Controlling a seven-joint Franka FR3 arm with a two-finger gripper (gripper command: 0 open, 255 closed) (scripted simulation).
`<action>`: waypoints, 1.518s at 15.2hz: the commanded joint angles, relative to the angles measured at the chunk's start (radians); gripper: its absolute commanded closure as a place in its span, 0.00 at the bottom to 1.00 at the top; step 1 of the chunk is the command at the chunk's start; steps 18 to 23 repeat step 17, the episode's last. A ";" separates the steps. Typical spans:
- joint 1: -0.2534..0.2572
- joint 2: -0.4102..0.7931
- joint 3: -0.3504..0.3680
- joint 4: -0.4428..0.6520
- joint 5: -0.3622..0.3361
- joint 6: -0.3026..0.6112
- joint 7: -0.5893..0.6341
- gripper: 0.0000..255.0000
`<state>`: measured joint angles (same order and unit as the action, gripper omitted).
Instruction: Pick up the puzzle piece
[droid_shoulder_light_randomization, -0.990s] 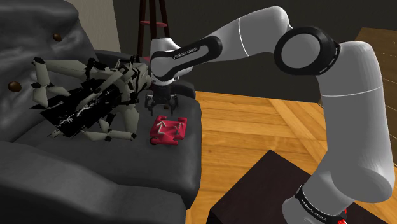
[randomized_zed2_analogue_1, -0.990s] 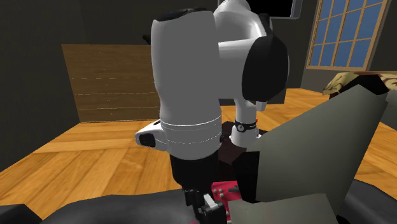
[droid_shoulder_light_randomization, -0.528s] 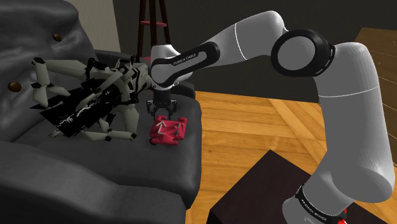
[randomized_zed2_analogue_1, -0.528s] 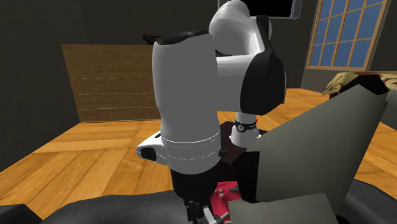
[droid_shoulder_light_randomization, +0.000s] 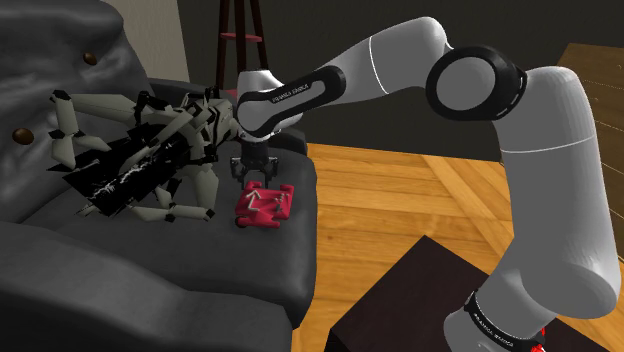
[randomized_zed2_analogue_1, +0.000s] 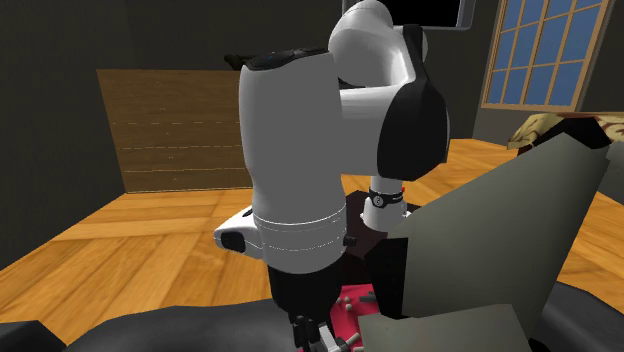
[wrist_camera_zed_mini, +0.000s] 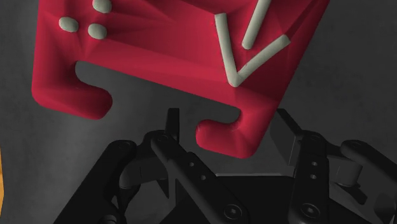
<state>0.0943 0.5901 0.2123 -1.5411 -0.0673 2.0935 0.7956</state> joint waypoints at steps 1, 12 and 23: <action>0.000 -0.006 0.001 0.004 0.001 -0.011 0.000 1.00; -0.003 -0.061 0.008 0.069 0.012 -0.130 -0.002 1.00; -0.003 -0.073 0.010 0.094 0.015 -0.166 -0.002 1.00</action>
